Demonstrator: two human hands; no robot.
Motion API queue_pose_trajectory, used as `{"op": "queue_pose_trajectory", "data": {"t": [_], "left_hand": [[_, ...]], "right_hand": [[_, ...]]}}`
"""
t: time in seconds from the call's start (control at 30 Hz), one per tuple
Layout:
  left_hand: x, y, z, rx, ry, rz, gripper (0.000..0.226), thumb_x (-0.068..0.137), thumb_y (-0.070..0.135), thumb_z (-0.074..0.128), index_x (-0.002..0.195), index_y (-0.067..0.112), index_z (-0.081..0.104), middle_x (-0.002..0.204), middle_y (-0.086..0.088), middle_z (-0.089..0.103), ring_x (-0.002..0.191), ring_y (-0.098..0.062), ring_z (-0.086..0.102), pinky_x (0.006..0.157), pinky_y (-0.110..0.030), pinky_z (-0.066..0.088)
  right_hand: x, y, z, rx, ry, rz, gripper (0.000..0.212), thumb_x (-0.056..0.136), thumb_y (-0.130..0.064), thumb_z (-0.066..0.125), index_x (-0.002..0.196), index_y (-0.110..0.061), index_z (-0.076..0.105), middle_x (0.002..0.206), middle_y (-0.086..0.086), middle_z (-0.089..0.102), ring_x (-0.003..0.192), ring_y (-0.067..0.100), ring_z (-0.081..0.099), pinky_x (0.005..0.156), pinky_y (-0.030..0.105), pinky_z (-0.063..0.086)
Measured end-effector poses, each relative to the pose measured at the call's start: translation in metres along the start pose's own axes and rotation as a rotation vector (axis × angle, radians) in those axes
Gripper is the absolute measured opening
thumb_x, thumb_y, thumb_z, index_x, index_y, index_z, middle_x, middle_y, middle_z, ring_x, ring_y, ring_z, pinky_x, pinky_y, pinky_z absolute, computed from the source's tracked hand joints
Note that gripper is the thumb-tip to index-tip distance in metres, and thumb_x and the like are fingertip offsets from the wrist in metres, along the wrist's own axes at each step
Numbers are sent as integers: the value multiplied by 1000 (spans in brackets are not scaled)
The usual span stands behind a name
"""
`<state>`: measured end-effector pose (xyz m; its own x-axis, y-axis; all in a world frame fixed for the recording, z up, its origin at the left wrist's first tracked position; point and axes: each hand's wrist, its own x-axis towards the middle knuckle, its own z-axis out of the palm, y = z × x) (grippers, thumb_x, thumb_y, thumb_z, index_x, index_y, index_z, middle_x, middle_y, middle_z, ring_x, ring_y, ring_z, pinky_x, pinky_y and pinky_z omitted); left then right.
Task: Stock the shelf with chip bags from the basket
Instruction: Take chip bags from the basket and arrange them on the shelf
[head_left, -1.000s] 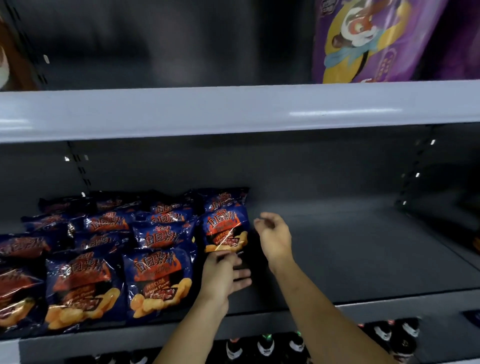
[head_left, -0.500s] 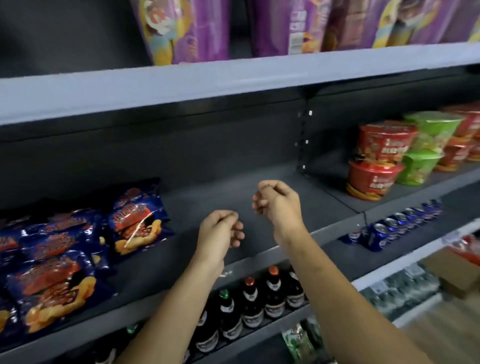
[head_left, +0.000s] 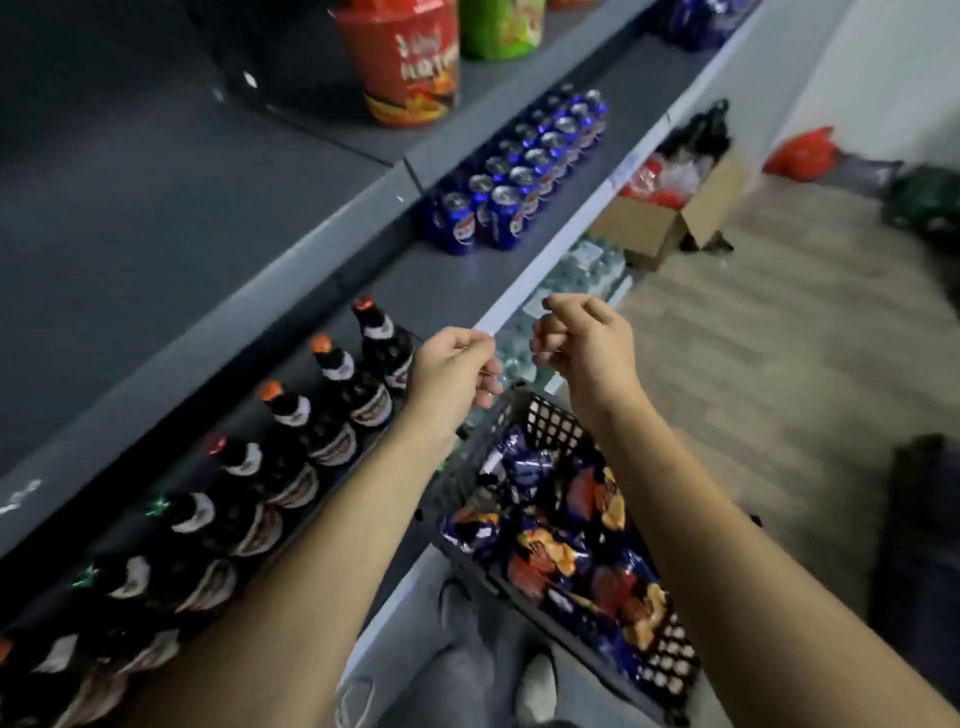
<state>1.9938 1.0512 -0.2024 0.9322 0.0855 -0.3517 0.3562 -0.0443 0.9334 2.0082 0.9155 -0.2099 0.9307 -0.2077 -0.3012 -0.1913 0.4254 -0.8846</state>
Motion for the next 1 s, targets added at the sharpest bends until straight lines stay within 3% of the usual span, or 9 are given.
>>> {"op": "queue_pose_trajectory", "data": {"t": [0.27,0.4,0.5,0.6,0.73,0.9,1.0], "left_hand": [[73,-144,38,238,-172,-307,9,99,9,52,93,12,59,72,-4,60,57,-14,56,49,-23,43],[110,-219,37,389,-201,-426,9,99,10,52,95,9,60,75,-3,59,63,-14,54,55,-25,42],[139,-275,33,534,-232,-452,16,95,19,61,105,7,65,90,-6,67,84,-22,64,77,-36,55],[164,-319,37,632,-251,-448,26,91,26,68,112,11,63,106,-9,69,101,-29,65,93,-43,54],[188,-355,57,712,-287,-380,45,91,29,69,128,11,53,124,-10,60,112,-29,60,100,-39,48],[211,-372,83,1106,-342,47,50,87,26,70,131,10,52,140,-11,43,124,-32,48,103,-39,41],[227,-377,90,1311,-423,60,66,87,37,71,140,10,44,143,-11,41,124,-35,50,95,-44,45]], "right_hand": [[31,122,-95,-37,314,252,13,99,-5,55,87,-11,56,50,-6,50,52,17,45,55,27,37],[44,185,-121,-99,396,400,12,101,-12,53,91,-13,60,56,-6,56,56,16,55,57,28,46],[55,226,-132,-106,430,488,11,102,-14,52,99,-10,61,69,2,61,67,19,62,57,28,53],[71,267,-140,-76,460,545,11,102,-12,51,104,-7,60,79,7,62,72,21,60,59,28,50],[86,309,-145,16,479,612,7,99,-7,48,100,-11,53,84,13,49,78,26,48,62,31,42],[92,337,-153,89,507,692,7,99,-7,48,97,-12,53,95,15,50,88,32,50,82,44,42],[92,344,-159,109,513,693,8,101,-10,50,101,-10,58,96,14,52,89,32,52,85,49,47]]}}
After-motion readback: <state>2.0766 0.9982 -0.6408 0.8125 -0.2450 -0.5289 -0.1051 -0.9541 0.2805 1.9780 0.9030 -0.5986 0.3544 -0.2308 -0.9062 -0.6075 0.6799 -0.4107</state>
